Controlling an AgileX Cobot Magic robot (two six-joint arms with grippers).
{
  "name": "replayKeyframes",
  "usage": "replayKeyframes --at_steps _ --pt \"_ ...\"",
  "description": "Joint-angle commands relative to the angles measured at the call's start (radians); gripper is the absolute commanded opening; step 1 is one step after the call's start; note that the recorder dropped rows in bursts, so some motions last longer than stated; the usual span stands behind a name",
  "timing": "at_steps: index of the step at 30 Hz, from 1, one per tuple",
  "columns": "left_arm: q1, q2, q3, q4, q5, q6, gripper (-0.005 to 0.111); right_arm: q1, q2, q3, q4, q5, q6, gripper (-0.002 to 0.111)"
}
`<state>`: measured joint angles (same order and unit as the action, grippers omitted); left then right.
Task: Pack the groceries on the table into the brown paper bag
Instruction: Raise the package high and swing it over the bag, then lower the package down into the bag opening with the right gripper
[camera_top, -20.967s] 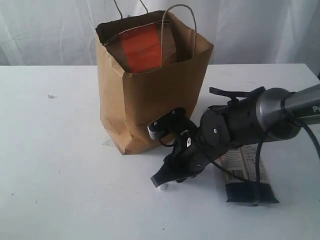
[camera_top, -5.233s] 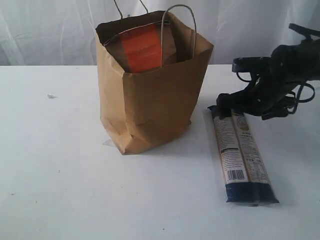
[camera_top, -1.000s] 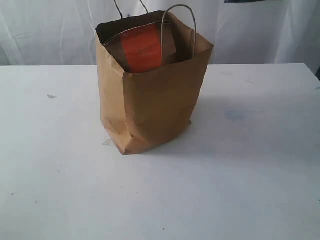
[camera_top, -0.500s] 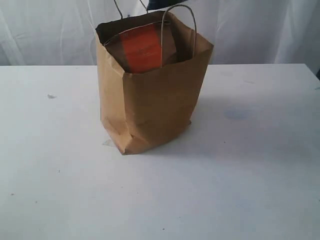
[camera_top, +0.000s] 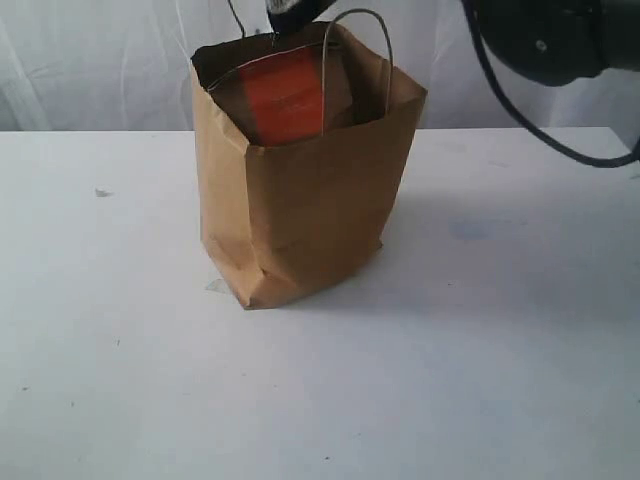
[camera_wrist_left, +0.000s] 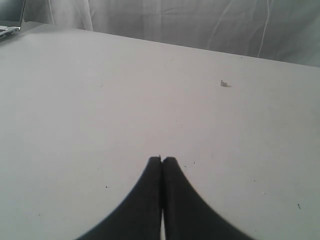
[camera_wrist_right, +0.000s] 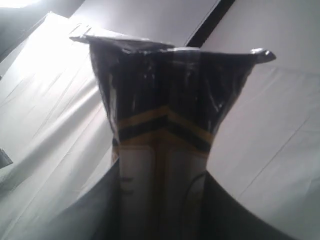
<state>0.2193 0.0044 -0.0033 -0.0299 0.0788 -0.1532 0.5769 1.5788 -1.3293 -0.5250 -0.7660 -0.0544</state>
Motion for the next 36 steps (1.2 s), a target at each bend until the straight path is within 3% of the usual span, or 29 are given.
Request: replayKeyframes --at_steps 1,3,19,26,36 --pt "-0.003 -0.004 0.003 0.003 -0.003 0.0 0.0 0.0 0.032 -0.023 0.041 -0.073 -0.072 0.0" --pt "-0.003 -0.004 0.003 0.003 -0.003 0.0 0.0 0.0 0.06 -0.023 0.094 -0.066 -0.158 0.0" --pt "-0.003 -0.004 0.003 0.003 -0.003 0.0 0.0 0.0 0.262 -0.023 0.271 -0.182 -0.287 0.0" --pt "-0.003 -0.004 0.003 0.003 -0.003 0.0 0.0 0.0 0.307 -0.025 0.283 -0.172 -0.314 0.0" --pt "-0.003 -0.004 0.003 0.003 -0.003 0.0 0.0 0.0 0.339 -0.025 0.442 -0.111 -0.316 0.003"
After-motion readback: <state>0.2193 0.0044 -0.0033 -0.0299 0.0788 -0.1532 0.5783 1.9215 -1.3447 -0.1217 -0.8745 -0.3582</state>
